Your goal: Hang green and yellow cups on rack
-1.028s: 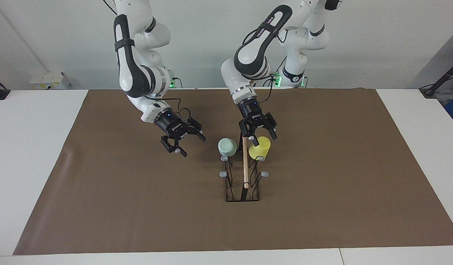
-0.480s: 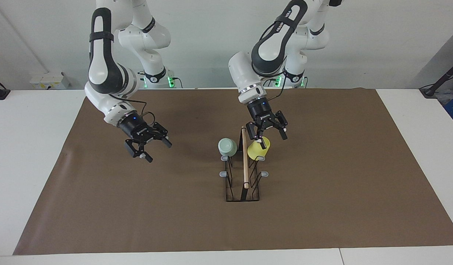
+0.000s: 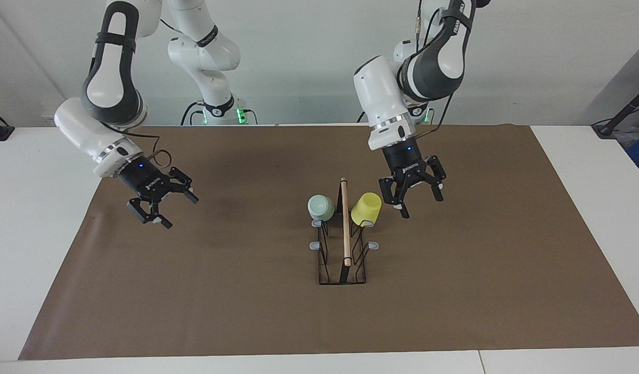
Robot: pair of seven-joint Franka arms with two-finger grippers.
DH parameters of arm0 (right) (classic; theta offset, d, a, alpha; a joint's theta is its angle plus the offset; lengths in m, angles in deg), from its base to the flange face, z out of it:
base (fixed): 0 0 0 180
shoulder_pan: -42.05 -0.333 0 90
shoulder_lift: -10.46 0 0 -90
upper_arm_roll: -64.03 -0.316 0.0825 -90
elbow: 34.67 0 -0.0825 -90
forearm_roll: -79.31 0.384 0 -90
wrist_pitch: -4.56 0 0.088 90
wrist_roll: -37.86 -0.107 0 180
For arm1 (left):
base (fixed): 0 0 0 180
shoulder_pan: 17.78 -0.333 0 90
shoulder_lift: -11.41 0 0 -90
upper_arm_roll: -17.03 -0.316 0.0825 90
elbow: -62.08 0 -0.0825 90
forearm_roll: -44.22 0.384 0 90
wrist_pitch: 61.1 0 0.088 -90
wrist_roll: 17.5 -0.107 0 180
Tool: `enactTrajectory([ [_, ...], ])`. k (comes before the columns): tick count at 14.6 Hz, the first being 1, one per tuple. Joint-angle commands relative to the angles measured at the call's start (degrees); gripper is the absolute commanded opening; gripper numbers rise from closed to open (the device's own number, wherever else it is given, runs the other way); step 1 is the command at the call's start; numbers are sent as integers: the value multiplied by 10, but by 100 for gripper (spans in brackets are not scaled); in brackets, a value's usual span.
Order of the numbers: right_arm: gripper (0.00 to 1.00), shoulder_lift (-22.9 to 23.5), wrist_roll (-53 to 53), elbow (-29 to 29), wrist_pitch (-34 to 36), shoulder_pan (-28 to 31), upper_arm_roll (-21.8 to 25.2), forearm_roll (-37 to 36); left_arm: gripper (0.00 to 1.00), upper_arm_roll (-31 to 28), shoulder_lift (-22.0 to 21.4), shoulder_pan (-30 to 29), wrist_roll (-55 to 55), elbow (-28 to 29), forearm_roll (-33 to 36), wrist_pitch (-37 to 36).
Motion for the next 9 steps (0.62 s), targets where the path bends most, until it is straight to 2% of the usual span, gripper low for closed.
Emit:
enactTrajectory([
  [1,100,-16,-125,18,-1,12,0,-126,100,-39,-22,2,-189,-16,-129,14],
  [6,100,-22,-372,64,-2,7,0,-366,100,-126,-69,9,-536,-18,-409,6],
  [9,100,-25,-487,88,2,3,-6,-492,100,-170,-74,8,-670,-39,-499,-54],
])
